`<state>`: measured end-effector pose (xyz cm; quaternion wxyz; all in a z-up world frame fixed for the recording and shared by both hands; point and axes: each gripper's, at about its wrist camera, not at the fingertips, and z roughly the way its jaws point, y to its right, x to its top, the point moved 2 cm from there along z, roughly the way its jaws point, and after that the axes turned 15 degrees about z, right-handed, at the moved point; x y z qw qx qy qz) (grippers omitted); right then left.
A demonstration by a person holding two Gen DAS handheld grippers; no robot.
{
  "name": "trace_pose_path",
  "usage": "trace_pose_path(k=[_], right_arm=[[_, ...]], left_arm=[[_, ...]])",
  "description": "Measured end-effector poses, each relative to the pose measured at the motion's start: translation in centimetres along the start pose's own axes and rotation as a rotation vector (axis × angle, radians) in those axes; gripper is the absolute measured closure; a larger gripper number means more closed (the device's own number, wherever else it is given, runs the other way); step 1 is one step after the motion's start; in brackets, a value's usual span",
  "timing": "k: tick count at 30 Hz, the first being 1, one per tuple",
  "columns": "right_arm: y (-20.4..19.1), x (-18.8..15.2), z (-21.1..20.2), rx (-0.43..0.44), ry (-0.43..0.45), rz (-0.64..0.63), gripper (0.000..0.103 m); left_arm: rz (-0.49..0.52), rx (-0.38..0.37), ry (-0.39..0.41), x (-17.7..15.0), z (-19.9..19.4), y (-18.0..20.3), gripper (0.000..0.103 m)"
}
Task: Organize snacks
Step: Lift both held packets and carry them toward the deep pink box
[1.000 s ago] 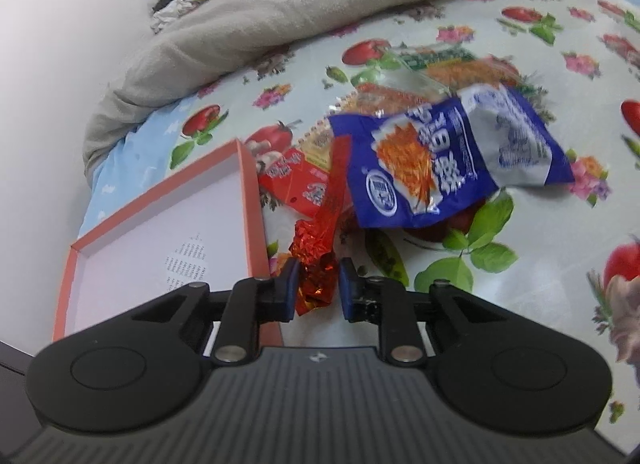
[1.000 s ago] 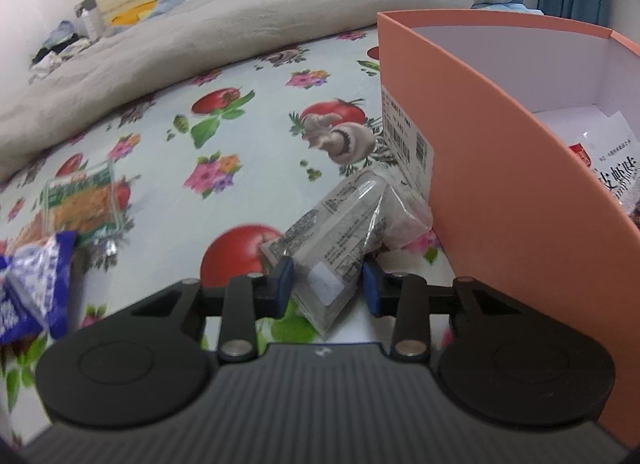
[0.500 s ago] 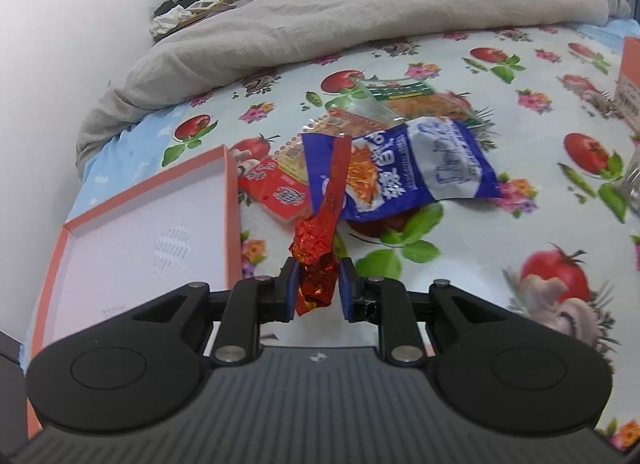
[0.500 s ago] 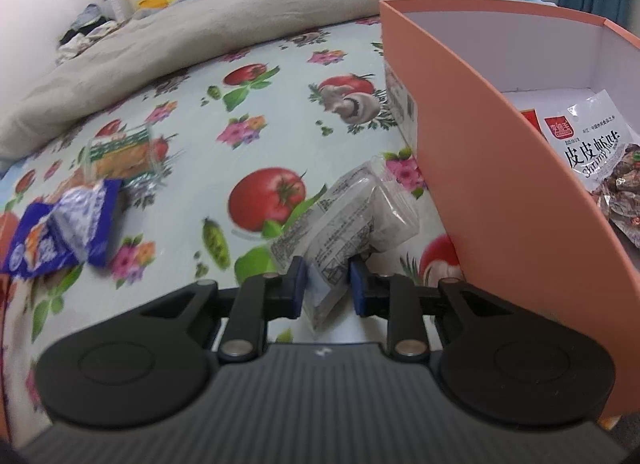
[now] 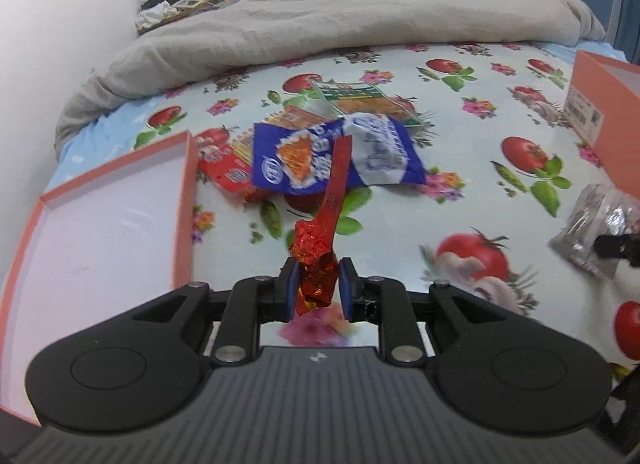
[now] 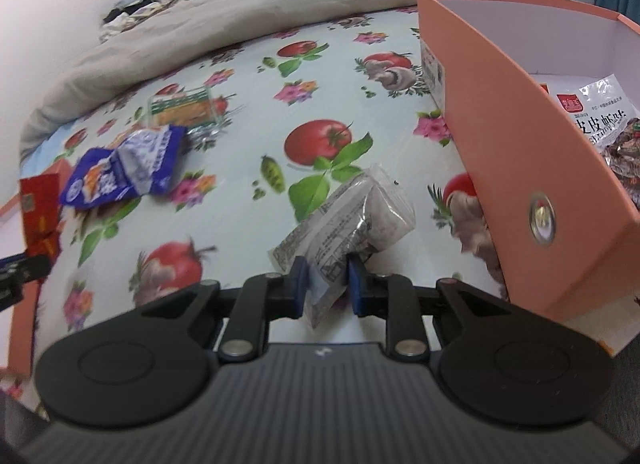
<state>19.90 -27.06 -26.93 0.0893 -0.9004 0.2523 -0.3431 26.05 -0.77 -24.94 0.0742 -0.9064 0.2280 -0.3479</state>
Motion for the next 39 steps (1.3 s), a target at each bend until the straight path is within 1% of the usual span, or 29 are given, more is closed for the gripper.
trace_pose_path(k=[5, 9, 13, 18, 25, 35, 39], right_arm=[[0.5, -0.7, -1.1, 0.026, -0.032, -0.023, 0.079], [0.8, -0.8, -2.0, 0.039, -0.042, -0.046, 0.079], [0.9, -0.9, -2.5, 0.041, -0.038, -0.069, 0.080], [1.2, -0.9, -2.7, 0.047, -0.044, -0.061, 0.081], [1.0, -0.2, -3.6, 0.055, -0.027, -0.073, 0.084], [2.1, 1.9, -5.5, 0.062, 0.026, -0.047, 0.085], [2.5, 3.0, -6.2, 0.063, 0.033, -0.045, 0.086]], left_arm=[[-0.030, -0.046, 0.005, -0.2, -0.6, 1.6, 0.079], [-0.050, -0.081, 0.013, 0.0, -0.8, 2.7, 0.079], [-0.046, -0.106, 0.027, 0.6, -1.1, 3.8, 0.079], [-0.050, -0.139, 0.045, 1.6, -1.5, 4.9, 0.079], [-0.059, -0.177, 0.066, 3.6, -2.2, 6.0, 0.079], [-0.064, -0.230, 0.082, 7.9, -3.2, 7.1, 0.079], [-0.054, -0.236, 0.089, 9.5, -4.0, 7.9, 0.079]])
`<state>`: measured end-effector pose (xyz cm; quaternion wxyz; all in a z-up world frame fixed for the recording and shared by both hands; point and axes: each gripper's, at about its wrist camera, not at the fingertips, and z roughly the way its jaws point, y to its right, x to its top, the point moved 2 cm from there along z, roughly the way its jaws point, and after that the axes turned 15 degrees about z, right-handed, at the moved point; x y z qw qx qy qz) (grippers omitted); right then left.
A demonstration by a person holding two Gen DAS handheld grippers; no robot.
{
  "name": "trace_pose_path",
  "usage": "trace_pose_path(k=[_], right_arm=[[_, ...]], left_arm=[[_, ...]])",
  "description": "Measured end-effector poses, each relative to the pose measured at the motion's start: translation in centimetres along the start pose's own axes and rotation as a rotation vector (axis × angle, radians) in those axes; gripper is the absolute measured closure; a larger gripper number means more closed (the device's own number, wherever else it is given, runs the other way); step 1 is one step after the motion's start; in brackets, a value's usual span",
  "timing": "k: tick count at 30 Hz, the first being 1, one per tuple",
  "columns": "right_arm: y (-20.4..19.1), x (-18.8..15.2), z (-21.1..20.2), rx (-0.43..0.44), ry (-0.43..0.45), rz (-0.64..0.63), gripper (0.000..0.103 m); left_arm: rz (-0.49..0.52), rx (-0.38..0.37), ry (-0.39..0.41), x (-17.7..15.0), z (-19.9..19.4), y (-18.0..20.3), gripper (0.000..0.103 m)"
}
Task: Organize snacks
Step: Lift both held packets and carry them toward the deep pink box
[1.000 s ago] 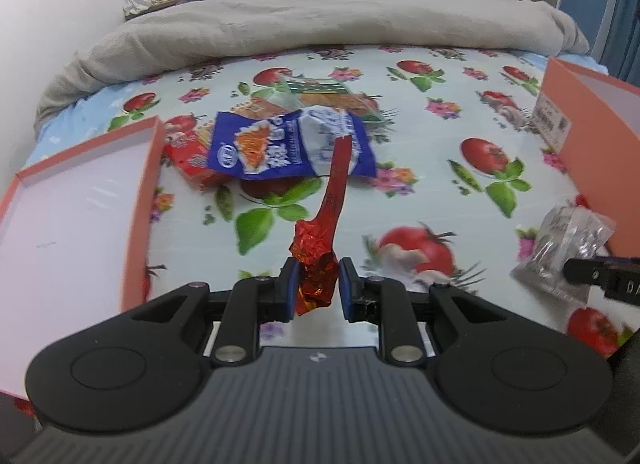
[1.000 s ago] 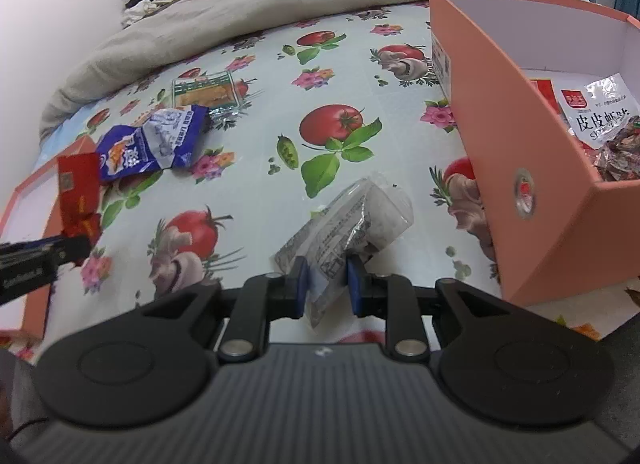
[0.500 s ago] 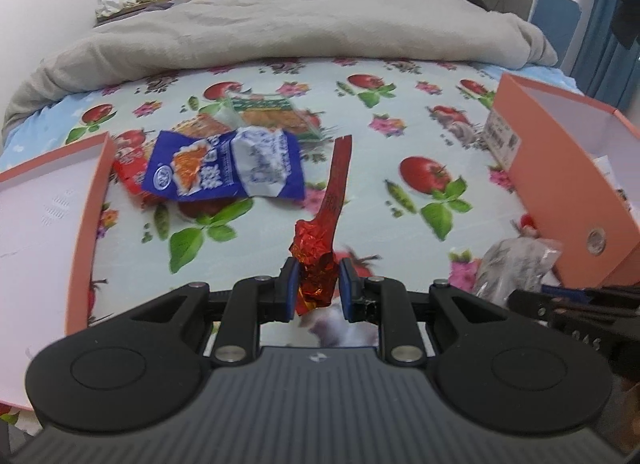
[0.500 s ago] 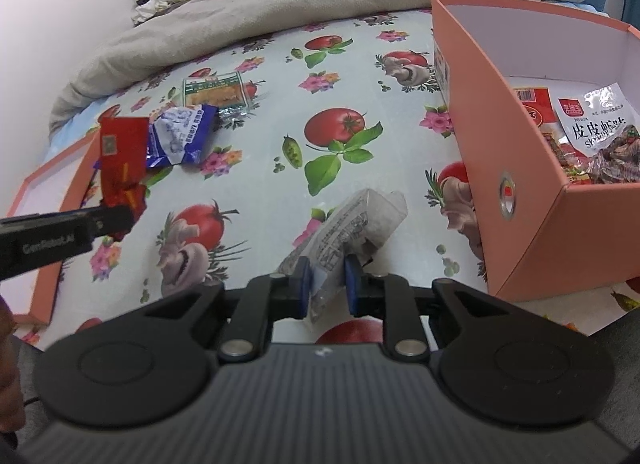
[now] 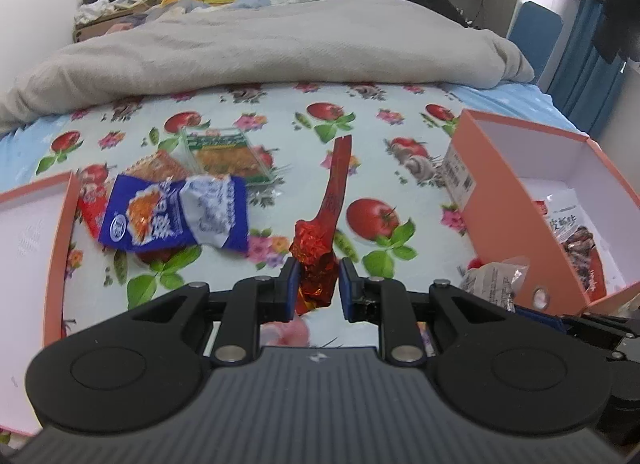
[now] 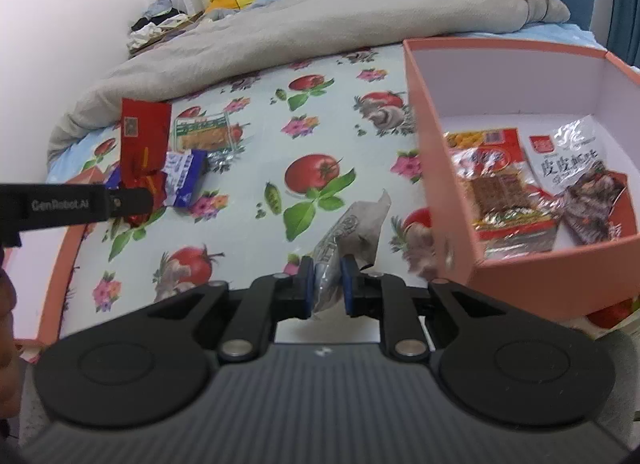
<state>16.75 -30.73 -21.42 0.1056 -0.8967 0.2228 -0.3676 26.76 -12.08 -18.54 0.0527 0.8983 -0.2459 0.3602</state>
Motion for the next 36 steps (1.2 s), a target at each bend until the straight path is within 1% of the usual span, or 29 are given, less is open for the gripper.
trace_pose_path(k=[4, 6, 11, 17, 22, 27, 29, 31, 36], right_arm=[[0.1, 1.2, -0.6, -0.005, 0.014, -0.007, 0.086], [0.0, 1.8, -0.8, 0.008, 0.010, -0.003, 0.086], [-0.4, 3.9, -1.4, 0.027, 0.026, -0.004, 0.086], [-1.1, 7.3, -2.8, 0.044, 0.069, -0.016, 0.086], [-1.0, 10.2, -4.5, 0.064, 0.127, -0.004, 0.086], [-0.5, 12.9, -6.4, 0.069, 0.191, 0.003, 0.086], [-0.1, 14.0, -7.0, 0.062, 0.220, -0.002, 0.086], [0.4, 15.1, -7.5, 0.055, 0.244, -0.003, 0.086], [2.7, 16.9, -8.3, 0.021, 0.291, 0.004, 0.086]], left_arm=[[-0.007, -0.029, -0.028, 1.6, -0.1, 0.8, 0.079], [-0.013, -0.034, -0.037, 2.4, -0.2, 1.1, 0.078], [-0.017, -0.043, -0.031, 4.9, -0.7, 1.3, 0.078], [-0.020, -0.054, 0.012, 8.9, -2.0, 1.3, 0.079], [-0.014, -0.073, 0.060, 12.6, -3.2, 1.9, 0.079], [0.000, -0.089, 0.113, 16.0, -4.4, 3.4, 0.078], [0.016, -0.114, 0.172, 17.1, -4.8, 4.2, 0.079], [0.032, -0.116, 0.180, 18.0, -4.9, 5.1, 0.079], [0.061, -0.148, 0.181, 19.9, -3.9, 7.6, 0.078]])
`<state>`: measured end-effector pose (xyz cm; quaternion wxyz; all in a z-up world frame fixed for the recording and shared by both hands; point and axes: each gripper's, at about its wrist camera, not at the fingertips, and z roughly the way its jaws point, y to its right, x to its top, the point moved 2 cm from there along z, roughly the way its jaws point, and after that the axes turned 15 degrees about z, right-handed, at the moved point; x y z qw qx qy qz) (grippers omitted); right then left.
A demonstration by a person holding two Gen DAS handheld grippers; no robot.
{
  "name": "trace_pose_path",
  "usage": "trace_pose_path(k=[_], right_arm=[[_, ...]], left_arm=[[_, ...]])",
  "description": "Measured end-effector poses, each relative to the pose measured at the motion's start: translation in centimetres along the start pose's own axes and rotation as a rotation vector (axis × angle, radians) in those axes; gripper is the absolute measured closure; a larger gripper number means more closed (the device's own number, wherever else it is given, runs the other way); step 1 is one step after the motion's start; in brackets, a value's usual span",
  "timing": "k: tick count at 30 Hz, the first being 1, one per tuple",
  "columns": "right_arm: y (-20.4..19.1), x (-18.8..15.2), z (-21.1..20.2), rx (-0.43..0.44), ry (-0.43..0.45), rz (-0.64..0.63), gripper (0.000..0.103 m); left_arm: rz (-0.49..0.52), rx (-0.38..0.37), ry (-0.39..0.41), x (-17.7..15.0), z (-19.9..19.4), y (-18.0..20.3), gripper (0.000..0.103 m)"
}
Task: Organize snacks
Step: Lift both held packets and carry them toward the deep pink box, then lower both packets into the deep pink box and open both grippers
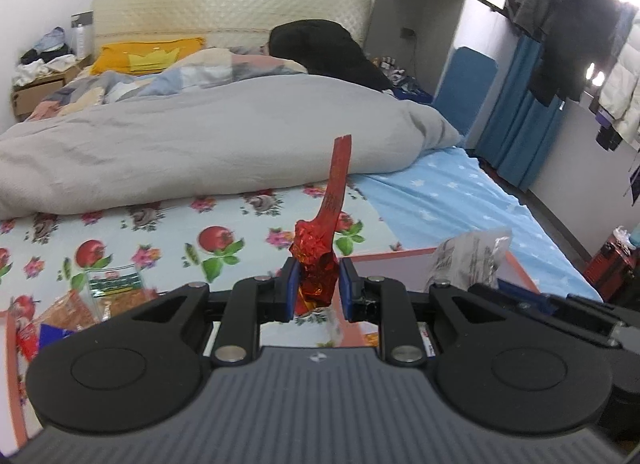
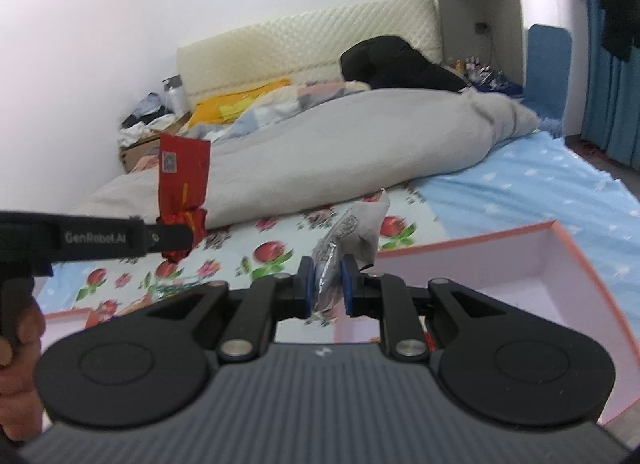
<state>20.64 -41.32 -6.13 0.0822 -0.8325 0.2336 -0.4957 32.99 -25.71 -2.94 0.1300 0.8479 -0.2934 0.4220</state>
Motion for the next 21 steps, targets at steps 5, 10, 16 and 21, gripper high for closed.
trace_pose_path(k=[5, 10, 16, 21], right_arm=[[3.3, 0.8, 0.5, -0.055, 0.004, 0.026, 0.086], [7.4, 0.6, 1.8, -0.123, -0.037, 0.072, 0.086], [12.5, -1.4, 4.0, -0.221, -0.140, 0.140, 0.086], [15.1, -3.5, 5.5, -0.274, -0.229, 0.186, 0.086]], left_arm=[[0.035, -0.053, -0.040, 0.4, 3.1, 3.2, 0.078], [0.058, -0.118, -0.112, -0.1, 7.3, 6.7, 0.078], [0.085, -0.174, -0.234, -2.2, 12.7, 9.9, 0.078], [0.112, -0.215, -0.324, -4.1, 15.9, 11.9, 0.078]])
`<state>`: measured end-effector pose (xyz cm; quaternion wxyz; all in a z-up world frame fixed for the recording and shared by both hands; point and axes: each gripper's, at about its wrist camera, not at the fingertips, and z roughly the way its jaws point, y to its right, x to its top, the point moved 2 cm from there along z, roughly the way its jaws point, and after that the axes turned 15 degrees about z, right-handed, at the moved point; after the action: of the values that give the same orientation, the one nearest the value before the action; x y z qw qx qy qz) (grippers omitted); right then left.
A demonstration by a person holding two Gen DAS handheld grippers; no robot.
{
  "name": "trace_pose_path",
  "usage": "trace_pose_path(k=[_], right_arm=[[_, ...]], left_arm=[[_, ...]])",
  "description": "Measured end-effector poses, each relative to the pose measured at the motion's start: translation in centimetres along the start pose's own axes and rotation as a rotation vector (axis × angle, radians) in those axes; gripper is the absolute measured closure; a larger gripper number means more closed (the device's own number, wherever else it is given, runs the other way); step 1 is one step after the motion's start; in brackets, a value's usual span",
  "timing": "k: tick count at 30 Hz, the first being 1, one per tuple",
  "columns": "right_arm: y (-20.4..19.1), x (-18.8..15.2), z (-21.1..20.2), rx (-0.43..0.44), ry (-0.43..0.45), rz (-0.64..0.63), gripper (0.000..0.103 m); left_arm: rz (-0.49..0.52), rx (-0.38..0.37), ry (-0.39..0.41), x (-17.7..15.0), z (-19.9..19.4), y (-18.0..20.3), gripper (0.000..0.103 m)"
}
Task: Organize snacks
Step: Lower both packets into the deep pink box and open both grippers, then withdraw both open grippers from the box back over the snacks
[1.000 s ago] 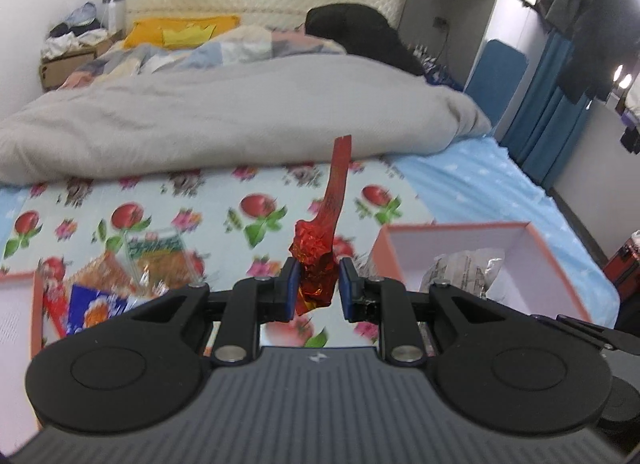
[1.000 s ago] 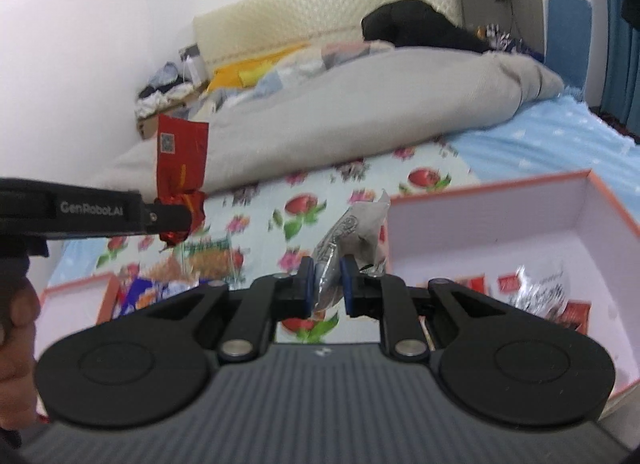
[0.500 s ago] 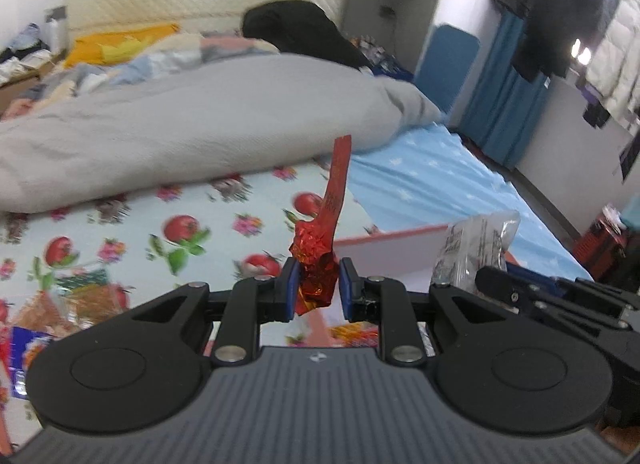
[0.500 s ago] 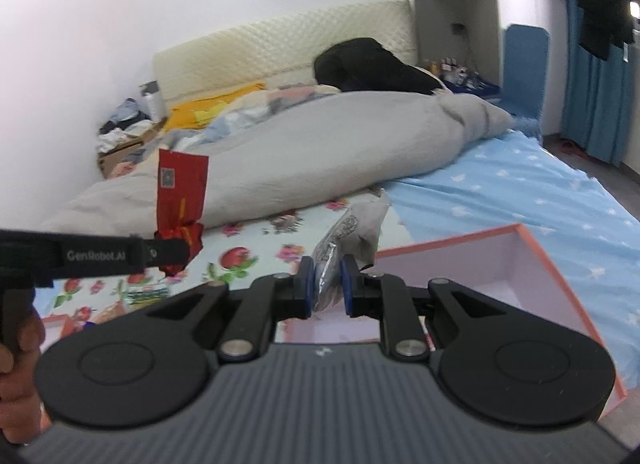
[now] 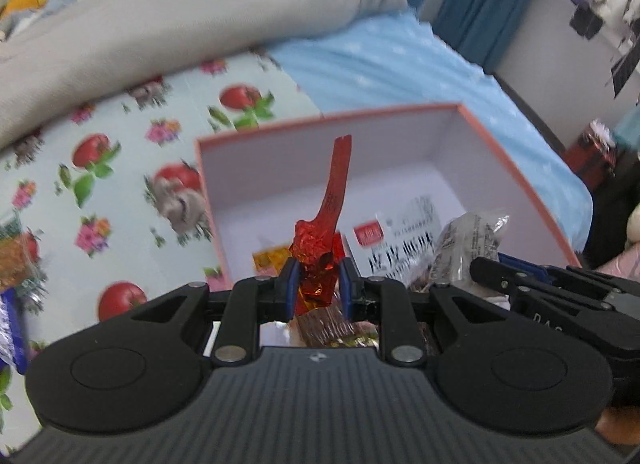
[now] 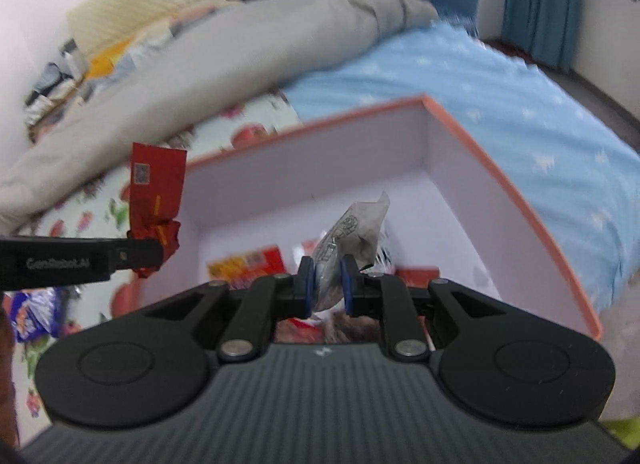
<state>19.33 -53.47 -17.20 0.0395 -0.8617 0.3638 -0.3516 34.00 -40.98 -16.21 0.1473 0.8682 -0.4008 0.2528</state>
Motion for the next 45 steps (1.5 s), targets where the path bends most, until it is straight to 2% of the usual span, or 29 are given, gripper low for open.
trace_pose_path(k=[4, 9, 10, 12, 14, 15, 16, 19, 31, 35, 45], right_arm=[[0.5, -0.8, 1.0, -0.011, -0.049, 0.028, 0.085], [0.8, -0.9, 1.3, -0.006, -0.069, 0.059, 0.084], [0.8, -0.7, 1.2, 0.004, -0.068, 0.067, 0.084], [0.9, -0.3, 0.8, 0.013, -0.065, 0.080, 0.082], [0.8, 0.0, 0.3, 0.017, -0.046, 0.069, 0.065], [0.7, 0.1, 0.0, 0.015, -0.032, 0.063, 0.049], [0.6, 0.2, -0.5, 0.020, -0.017, 0.060, 0.043], [0.4, 0.4, -2.0, 0.040, 0.015, 0.075, 0.045], [-2.7, -0.1, -9.8, 0.126, 0.158, 0.033, 0.045], [-3.9, -1.0, -12.0, 0.155, 0.191, 0.023, 0.045], [-6.9, -3.4, -16.7, 0.243, 0.257, -0.024, 0.045]], left_arm=[[0.007, 0.010, -0.031, -0.3, 1.3, 0.1, 0.078], [0.002, 0.000, -0.043, -0.5, 1.4, -0.3, 0.078], [0.003, -0.004, -0.041, -0.4, 1.2, -0.3, 0.077], [0.020, -0.005, -0.038, -0.2, 0.8, -0.3, 0.067], [0.041, 0.033, -0.014, -0.1, -0.2, -0.1, 0.043], [0.049, 0.045, 0.000, 0.0, -0.8, 0.0, 0.042], [0.051, 0.050, 0.014, 0.0, -1.4, 0.1, 0.042], [0.039, 0.050, 0.053, 0.1, -3.5, 0.0, 0.042], [0.048, 0.136, 0.231, -1.2, -14.1, -0.1, 0.042], [0.056, 0.163, 0.280, -2.3, -17.5, -0.1, 0.042], [-0.007, 0.231, 0.364, -6.7, -24.1, -1.3, 0.042]])
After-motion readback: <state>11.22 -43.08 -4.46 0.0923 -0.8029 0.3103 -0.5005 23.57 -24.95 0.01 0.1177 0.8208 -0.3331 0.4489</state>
